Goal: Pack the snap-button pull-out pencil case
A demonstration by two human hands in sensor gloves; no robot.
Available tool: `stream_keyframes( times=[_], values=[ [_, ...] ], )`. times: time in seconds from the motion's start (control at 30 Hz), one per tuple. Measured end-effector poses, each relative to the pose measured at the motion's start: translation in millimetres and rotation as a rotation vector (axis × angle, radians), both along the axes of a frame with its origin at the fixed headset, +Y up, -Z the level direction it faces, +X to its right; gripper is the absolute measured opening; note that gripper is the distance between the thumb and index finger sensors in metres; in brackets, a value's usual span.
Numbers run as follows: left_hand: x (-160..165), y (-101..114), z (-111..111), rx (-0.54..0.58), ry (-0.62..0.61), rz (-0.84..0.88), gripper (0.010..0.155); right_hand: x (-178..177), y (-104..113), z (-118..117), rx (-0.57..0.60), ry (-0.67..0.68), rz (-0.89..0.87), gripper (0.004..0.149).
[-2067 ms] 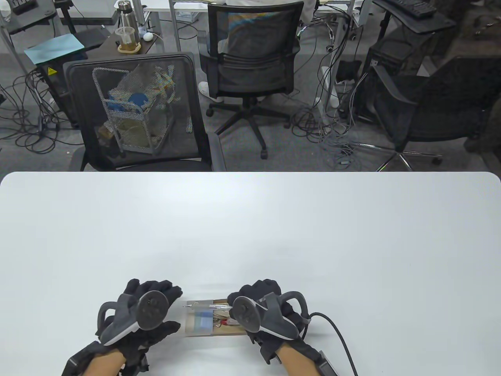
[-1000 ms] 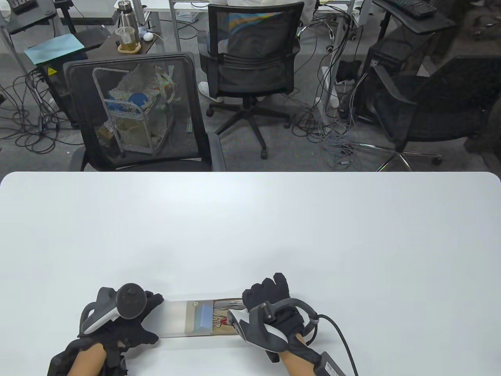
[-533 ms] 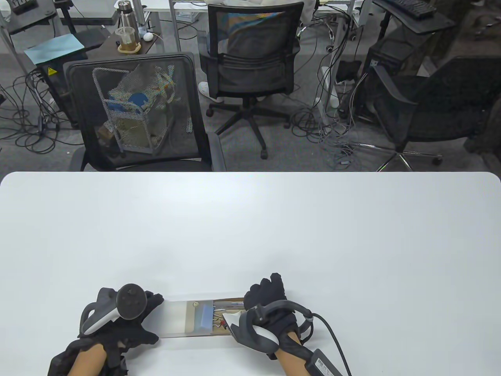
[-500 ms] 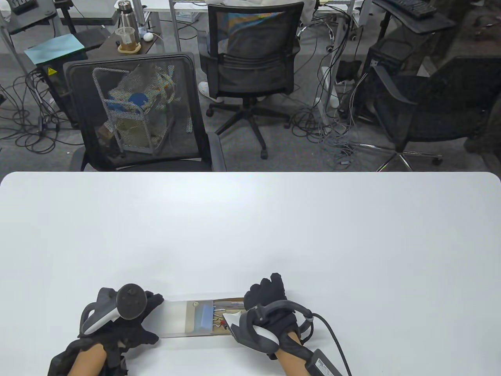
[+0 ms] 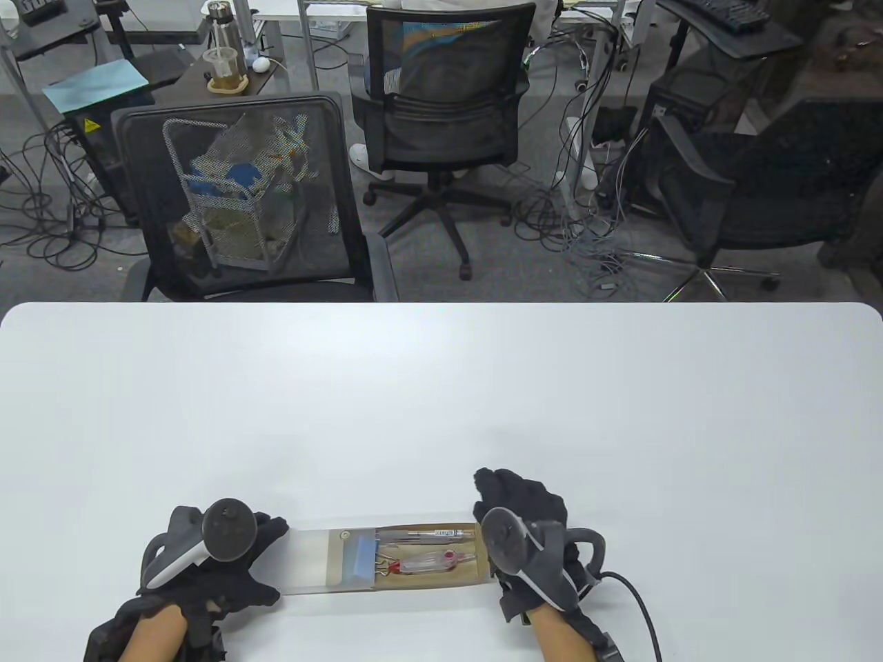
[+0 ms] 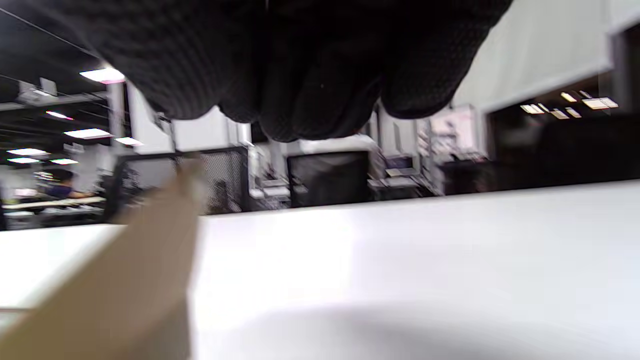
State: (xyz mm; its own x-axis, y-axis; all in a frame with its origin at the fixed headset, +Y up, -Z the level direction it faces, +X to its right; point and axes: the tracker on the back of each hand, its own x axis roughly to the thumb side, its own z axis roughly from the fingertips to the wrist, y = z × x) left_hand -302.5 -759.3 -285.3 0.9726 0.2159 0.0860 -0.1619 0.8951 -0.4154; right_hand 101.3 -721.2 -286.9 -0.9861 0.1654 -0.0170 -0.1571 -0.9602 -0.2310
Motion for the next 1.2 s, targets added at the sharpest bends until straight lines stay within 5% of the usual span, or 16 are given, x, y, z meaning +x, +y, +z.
stream_keyframes(
  times=[0.23,0.63,1.2],
  values=[
    [-1,0,-1,0.015,-0.006,-0.003,0.093,23,-53,-17,-0.394,0.077,-0.151,0.037],
    [5,-1,-2,0.043,-0.024,0.011,0.092,11,-59,-19,-0.392,0.095,-0.192,0.036],
    [65,-3,-15,0.08,-0.083,0.014,0.095,4,-57,-21,-0.42,0.079,-0.178,0.036]
  ],
)
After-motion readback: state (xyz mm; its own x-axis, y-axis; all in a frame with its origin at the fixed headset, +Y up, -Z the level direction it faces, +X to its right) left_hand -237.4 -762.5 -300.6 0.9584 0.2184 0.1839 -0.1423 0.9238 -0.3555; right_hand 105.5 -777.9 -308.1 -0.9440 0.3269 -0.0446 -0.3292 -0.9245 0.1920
